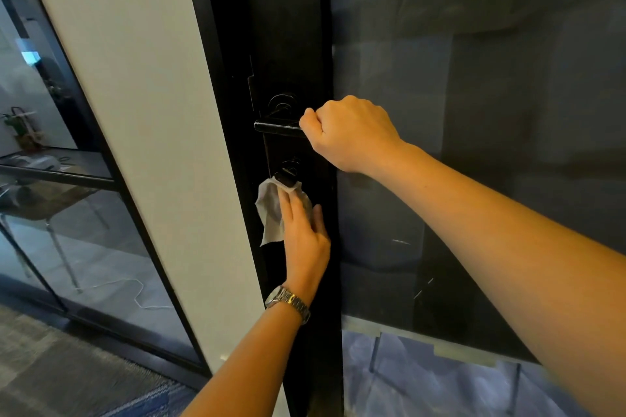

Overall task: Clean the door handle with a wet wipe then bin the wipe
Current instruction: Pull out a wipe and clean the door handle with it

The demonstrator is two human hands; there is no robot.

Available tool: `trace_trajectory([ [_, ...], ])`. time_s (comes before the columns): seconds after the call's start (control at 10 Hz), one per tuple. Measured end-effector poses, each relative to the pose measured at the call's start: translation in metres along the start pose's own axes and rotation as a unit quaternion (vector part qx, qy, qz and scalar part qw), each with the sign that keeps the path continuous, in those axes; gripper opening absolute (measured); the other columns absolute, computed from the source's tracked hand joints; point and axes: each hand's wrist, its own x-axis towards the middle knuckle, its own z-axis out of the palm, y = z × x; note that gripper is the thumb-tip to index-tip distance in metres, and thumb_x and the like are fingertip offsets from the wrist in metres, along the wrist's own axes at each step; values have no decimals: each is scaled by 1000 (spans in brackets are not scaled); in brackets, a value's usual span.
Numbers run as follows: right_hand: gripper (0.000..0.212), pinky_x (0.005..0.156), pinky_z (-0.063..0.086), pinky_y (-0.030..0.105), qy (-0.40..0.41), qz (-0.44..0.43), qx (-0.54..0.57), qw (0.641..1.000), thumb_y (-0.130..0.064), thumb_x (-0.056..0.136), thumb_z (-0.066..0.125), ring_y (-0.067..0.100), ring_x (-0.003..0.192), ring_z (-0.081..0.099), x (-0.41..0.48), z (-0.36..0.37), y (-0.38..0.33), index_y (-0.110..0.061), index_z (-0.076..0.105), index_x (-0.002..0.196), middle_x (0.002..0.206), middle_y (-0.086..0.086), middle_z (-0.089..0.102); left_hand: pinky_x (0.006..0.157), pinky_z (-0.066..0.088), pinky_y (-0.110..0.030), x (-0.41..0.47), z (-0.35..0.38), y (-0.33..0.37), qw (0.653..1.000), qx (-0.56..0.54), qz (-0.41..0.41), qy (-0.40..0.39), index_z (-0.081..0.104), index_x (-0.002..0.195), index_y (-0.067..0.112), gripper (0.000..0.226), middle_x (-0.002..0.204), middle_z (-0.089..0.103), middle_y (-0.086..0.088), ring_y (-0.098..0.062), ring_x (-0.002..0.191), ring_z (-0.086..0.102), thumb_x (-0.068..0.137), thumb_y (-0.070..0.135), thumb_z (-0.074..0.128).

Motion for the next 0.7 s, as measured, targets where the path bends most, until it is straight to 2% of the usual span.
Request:
trace_trajectory([
  [0.1, 57, 44, 20, 23, -1, 0, 0, 1000, -32, 101, 28, 10, 44, 36, 0, 0, 0, -16, 35, 47, 47, -2, 38, 93, 33, -13, 0, -4, -2, 1000, 25, -1, -14, 23, 142, 14, 52, 147, 28, -7, -20, 128, 38, 95, 14, 44],
  [0.2, 57, 44, 20, 23, -2, 0, -1, 1000, -32, 101, 28, 9, 45, 35, 0, -1, 0, -16, 35, 47, 48, -2, 38, 82, 35, -10, -6, -14, -11, 997, 40, -7, -58, 24, 141, 15, 50, 143, 32, -7, -11, 116, 40, 95, 9, 42],
  [0.3, 57, 44, 20, 24, -4, 4, -3, 1000, -32, 101, 28, 10, 45, 35, -1, -2, -1, -16, 35, 47, 48, -2, 38, 92, 29, -14, -11, -16, -11, 996, 36, 13, -78, 20, 143, 14, 53, 146, 30, -4, -1, 118, 28, 95, 11, 43],
  [0.4, 56, 44, 20, 23, -6, 4, -6, 1000, -32, 101, 28, 9, 45, 35, -1, -1, -2, -16, 35, 47, 48, -2, 38, 106, 18, -25, -10, -15, -15, 995, 37, 8, -96, 3, 147, 24, 67, 156, 10, 4, -8, 138, 15, 95, 21, 46],
  [0.5, 57, 44, 20, 22, -4, 3, -5, 1000, -32, 101, 28, 9, 44, 35, -1, -1, -1, -16, 35, 47, 48, -2, 37, 112, 25, -39, -9, -12, -17, 994, 24, 6, -104, -4, 142, 36, 73, 156, 5, 5, -22, 143, 14, 93, 25, 50],
  [0.6, 57, 44, 20, 22, -5, 2, -6, 1000, -32, 101, 28, 9, 44, 35, -1, -1, -1, -16, 35, 47, 47, -2, 37, 109, 29, -37, -12, -6, -13, 997, 8, -6, -75, 6, 146, 26, 71, 157, 6, 2, -22, 142, 18, 92, 25, 51],
  [0.7, 57, 44, 20, 23, -5, 1, -3, 1000, -32, 101, 28, 9, 44, 35, 0, -1, 0, -16, 35, 47, 47, -2, 37, 108, 33, -33, -13, -2, -9, 999, -34, -2, -11, 23, 142, 17, 58, 146, 24, 6, -11, 131, 31, 92, 11, 50],
])
